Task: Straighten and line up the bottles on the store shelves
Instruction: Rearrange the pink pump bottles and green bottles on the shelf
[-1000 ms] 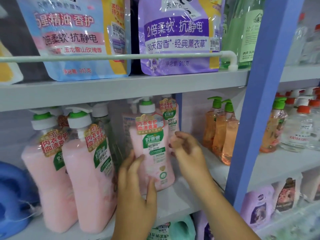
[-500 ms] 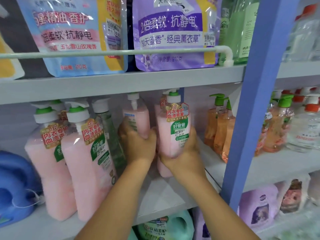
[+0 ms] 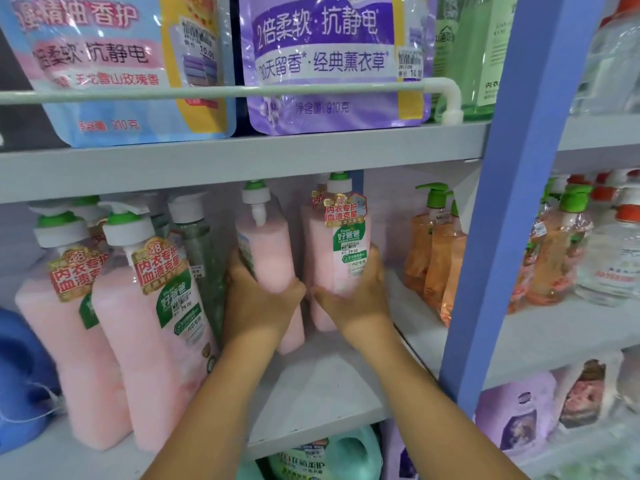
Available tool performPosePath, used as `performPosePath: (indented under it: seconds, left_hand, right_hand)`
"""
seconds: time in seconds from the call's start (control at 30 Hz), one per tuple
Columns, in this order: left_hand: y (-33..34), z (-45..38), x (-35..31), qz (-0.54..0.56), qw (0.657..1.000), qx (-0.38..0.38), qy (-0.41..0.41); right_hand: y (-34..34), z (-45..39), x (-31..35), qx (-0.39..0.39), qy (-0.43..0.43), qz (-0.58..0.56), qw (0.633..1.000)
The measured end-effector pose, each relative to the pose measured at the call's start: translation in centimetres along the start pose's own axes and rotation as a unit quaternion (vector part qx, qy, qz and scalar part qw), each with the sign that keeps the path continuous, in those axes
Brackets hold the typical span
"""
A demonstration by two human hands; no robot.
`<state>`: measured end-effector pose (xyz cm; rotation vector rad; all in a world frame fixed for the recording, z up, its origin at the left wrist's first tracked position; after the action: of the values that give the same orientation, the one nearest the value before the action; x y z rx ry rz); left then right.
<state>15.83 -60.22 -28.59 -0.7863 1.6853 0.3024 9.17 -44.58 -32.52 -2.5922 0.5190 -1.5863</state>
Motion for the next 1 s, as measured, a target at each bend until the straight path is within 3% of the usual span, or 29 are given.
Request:
performPosePath:
  seconds: [0.2,0.4,0.53,0.6,0.67,0.77,0.9,0.97,1.0]
  left_hand:
    - [-2.4,3.9,0.4,0.013,0.998,0.061,0.02]
    - [-3.9,5.7,1.0,0.027,0.982,0.187,0.007]
    - [-4.3,6.9,1.4,-0.025,0.978,0.206,0.013]
    - [-4.5,7.0,1.8,-0.027,0.977,0.21,0.007]
    - [-4.1,6.8,1.8,-0.035,0.975,0.218,0.009]
    - [-2.4,6.8,1.6,-0.037,0.974,0.223,0.028]
    - [-0.2,7.1,0.7,-0.073,0.958,0.271,0.059]
    - [-1.3,8.3,-0.6,-0.103,0.95,0.251,0.158]
    - [-2.6,9.1,-1.7,-0.123,0.947,0.201,0.218]
  right_hand:
    - [0.2,-0.6,0.0,0.039,0.002,0.006,0.999]
    - [0.2,-0.4,0.2,0.038,0.011,0.016,0.999]
    - [-1.9,2.2,1.9,-0.01,0.007,-0.056,0.998]
    - [-3.9,4.8,3.8,-0.026,0.017,-0.151,0.988]
    - [-4.5,6.8,5.2,0.03,0.009,-0.224,0.974]
    - [-3.6,8.2,5.8,0.097,-0.015,-0.156,0.983]
    - [-4.1,7.8,5.6,-0.019,-0.043,-0.053,0.998]
    - [-4.5,7.4,5.2,-0.022,-0.048,-0.027,0.998]
    - [-4.7,7.1,4.9,-0.017,-0.052,-0.011,0.998]
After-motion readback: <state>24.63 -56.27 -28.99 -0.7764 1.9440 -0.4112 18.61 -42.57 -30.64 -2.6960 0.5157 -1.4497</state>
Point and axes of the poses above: each hand's wrist, its own z-axis away from the middle knuckle, its own y-axis out of the palm, x = y × z, the point moved 3 cm from there along -z, towards the middle knuckle, and after that the axes turned 4 degrees about -y, right-handed, at the moved point
